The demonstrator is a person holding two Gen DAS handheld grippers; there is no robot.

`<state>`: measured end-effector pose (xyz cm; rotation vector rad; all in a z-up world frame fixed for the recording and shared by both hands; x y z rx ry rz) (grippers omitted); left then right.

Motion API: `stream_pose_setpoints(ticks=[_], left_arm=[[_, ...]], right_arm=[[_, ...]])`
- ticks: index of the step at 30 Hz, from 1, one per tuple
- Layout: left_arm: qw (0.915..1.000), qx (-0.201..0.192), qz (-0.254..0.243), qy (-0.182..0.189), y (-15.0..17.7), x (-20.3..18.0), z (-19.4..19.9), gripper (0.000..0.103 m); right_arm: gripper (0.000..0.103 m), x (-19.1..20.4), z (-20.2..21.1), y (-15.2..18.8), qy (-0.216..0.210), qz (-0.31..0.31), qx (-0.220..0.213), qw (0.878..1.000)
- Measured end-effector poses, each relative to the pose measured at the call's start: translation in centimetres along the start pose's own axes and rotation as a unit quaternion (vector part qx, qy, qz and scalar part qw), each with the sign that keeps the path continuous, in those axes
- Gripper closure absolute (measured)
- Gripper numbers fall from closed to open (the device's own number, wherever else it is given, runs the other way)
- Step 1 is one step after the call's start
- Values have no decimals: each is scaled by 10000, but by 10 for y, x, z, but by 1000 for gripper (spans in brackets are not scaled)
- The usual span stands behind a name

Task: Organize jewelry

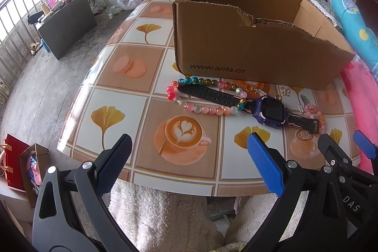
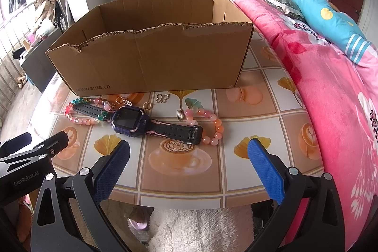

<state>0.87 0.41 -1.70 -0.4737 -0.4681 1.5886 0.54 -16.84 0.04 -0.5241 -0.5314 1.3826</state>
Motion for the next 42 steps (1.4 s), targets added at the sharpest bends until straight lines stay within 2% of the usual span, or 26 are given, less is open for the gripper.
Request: stream_pose_setpoints(ticks=[42], left_arm=[[9999, -13, -32, -153, 2, 3, -8, 9]], right_arm=[[6, -1, -1, -1, 63, 14, -30, 10000]])
Point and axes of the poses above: each gripper's, at about its wrist camera, not at the fingertips, and z roughly against the way its jaws point, x to its left, y to its underside, the point moved 3 cm from there along -z, roughly the way its jaws point, and after that the axes turned 3 degrees about -x, right-handed, at the moved point
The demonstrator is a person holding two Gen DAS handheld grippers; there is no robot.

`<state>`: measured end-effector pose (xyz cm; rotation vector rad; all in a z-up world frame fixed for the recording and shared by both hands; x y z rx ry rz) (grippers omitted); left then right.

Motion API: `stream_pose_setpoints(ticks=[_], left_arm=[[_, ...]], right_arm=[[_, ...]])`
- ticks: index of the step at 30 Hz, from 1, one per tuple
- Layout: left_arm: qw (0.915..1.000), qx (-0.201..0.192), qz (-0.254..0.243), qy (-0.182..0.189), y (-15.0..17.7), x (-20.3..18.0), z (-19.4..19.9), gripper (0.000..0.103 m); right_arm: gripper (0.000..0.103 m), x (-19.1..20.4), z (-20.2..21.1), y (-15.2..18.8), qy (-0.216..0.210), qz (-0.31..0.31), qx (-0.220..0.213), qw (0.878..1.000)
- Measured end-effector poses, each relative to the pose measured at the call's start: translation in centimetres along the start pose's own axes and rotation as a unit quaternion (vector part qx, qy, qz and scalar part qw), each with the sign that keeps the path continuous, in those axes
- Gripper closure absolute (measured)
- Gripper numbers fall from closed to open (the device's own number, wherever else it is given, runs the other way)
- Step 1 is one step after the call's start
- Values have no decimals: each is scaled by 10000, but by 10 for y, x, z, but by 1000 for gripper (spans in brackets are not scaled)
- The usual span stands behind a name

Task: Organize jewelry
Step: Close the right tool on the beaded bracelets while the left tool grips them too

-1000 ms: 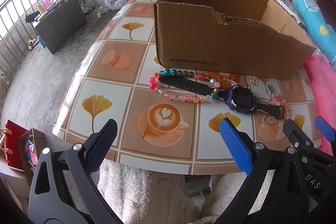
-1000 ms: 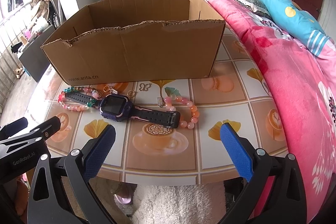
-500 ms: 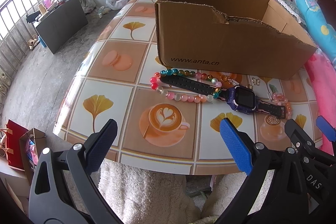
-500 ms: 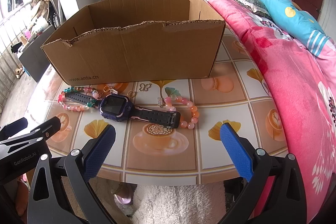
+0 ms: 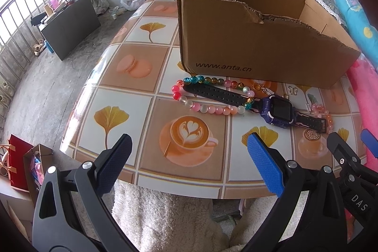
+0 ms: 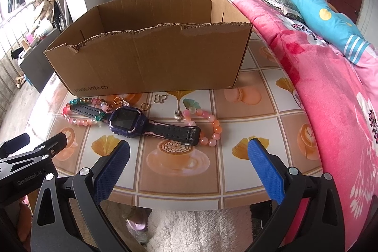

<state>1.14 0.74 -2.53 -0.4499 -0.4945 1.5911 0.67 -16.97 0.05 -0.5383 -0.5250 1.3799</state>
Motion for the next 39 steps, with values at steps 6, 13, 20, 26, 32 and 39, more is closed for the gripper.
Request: stream_pose_setpoints(ticks=[6, 13, 20, 26, 32, 39], left_arm=[[9999, -91, -31, 28, 3, 13, -6, 9], [9988, -242, -161, 383, 8, 35, -11, 9], [9918, -623, 43, 1116, -4, 52, -3, 9], [9868, -986, 236, 1261, -14, 56, -10, 9], [9837, -914, 243, 1531, -27, 57, -27, 27], [9838, -464, -58, 1730, -35, 46, -55, 67]], right_arm=[[6, 0, -3, -3, 51, 77, -95, 9999], [6, 0, 4, -12, -882, -130, -471, 9949], [23, 40, 8, -32, -1843, 505, -704, 9790], [43, 80, -16, -38, -2430, 784, -182, 9667], [66, 96, -46, -38, -2516, 822, 483, 9631], [77, 102, -72, -37, -2254, 776, 1020, 9658]])
Point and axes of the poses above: each gripper's, at about its wrist camera, not at the fingertips, and z roughly against the way its jaws point, x to its left, y to its underside, the point moved 3 cm from there along -z, roughly the way its jaws point, and after that the axes turned 3 degrees about -x, right-handed, at the moved point
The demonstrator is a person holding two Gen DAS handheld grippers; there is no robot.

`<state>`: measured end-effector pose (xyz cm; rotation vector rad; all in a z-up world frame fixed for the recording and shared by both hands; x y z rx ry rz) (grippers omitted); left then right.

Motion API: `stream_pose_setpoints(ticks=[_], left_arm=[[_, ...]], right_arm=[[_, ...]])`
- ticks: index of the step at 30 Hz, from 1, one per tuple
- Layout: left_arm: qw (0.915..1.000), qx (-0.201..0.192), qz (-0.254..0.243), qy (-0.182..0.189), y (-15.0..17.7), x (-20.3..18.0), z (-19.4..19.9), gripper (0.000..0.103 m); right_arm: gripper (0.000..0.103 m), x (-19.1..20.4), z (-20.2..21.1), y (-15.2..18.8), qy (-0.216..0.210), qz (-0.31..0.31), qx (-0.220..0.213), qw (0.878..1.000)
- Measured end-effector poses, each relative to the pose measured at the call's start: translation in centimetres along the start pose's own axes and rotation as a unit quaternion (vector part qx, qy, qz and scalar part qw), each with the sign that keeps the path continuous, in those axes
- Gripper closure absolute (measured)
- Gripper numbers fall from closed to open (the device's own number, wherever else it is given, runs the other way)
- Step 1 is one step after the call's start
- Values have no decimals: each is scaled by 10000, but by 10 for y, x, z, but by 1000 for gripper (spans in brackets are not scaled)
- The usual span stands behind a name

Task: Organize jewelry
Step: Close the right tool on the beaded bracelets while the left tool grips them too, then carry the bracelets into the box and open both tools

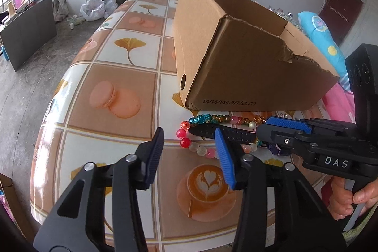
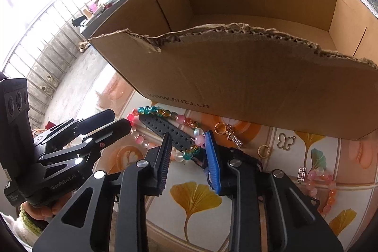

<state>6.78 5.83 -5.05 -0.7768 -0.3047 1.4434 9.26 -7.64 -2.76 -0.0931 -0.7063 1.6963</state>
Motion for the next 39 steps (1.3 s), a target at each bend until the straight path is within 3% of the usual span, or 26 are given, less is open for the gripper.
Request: stream_pose_setpoints(ticks=[3, 11, 15, 21, 31, 39], left_arm=[[9998, 177, -56, 5, -2, 0, -12, 76], [9976, 389, -481, -298, -8, -7, -24, 76], [9935, 430, -856, -612, -8, -17, -28, 77], [9949, 373, -838, -414, -6, -20, -26, 94], [9976, -181, -592, -303, -5, -27, 11, 95], [9933, -978, -612, -94, -21, -58, 80, 94]], right_arm=[[79, 1, -12, -2, 88, -49, 173, 9998], [81, 7, -26, -3, 354, 61, 341, 9988], [89, 19, -31, -5, 515, 289, 362, 9976], [93, 35, -34, 0, 557, 538, 330, 9964], [93, 36, -4, 13, 276, 623, -162, 9975], [93, 37, 70, 27, -49, 802, -957, 9922]])
Point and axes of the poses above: each gripper's, at about its wrist camera, not at the fingertips, and z roughly against the way its jaws point, x to its left, y to its underside, the point moved 3 cm from there along -z, roughly the way its jaws point, and after that the axes turned 3 degrees about -x, right-handed, at the moved point
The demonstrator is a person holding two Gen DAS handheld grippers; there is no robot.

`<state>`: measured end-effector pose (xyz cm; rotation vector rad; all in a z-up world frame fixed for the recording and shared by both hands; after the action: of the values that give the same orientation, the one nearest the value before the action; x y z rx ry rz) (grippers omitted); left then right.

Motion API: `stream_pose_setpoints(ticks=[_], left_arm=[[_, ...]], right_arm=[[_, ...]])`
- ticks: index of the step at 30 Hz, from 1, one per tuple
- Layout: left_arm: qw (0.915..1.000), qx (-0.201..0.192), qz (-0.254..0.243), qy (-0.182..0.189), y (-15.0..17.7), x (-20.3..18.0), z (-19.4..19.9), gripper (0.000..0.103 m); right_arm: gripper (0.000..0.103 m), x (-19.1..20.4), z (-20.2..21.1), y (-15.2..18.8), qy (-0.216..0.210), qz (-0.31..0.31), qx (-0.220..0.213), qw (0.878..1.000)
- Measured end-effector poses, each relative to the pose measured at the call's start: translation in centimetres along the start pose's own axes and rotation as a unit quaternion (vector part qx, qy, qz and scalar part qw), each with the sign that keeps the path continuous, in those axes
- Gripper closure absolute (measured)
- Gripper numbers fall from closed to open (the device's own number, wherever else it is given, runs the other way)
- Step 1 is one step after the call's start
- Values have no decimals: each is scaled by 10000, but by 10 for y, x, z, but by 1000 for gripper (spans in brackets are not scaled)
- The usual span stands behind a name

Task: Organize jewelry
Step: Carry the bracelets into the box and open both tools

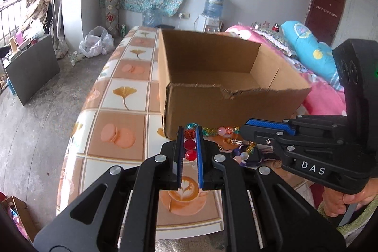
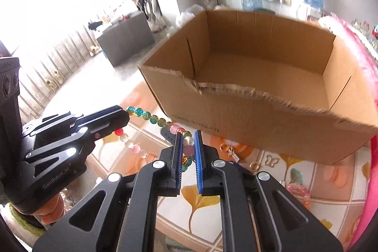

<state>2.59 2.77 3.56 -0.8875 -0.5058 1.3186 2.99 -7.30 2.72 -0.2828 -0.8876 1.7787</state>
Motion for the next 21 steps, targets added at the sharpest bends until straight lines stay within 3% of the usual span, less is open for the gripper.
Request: stream_pose_setpoints(ticks=[4, 8, 10, 15, 21], left_arm=[[9988, -398, -228, 156, -43, -18, 20, 94], [9979, -387, -409, 307, -92, -32, 4, 94], [9985, -139, -378, 368, -115, -34, -19, 94], [9951, 739, -659, -2, -148, -39, -102, 94], [9785, 1828, -815, -505, -148, -18, -195, 94]], right_arm=[[93, -5, 42, -21, -16, 187, -554, 9983], [93, -30, 52, -59, -104, 52, -695, 9975], [93, -51, 33, -78, -243, -184, -428, 9986], [93, -99, -50, -126, -587, -986, 714, 9908], [93, -139, -139, -149, -689, -1593, 1695, 9701]])
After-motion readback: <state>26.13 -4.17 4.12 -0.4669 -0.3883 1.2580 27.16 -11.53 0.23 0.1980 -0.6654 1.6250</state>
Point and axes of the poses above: each gripper's, at about its wrist camera, not at the fingertips, and z roughly against the way its jaws point, x to its left, y to its underside, the point moved 3 cm from there along -z, roughly the way its jaws point, and after that the axes turned 3 degrees about -x, right-handed, at the moved point
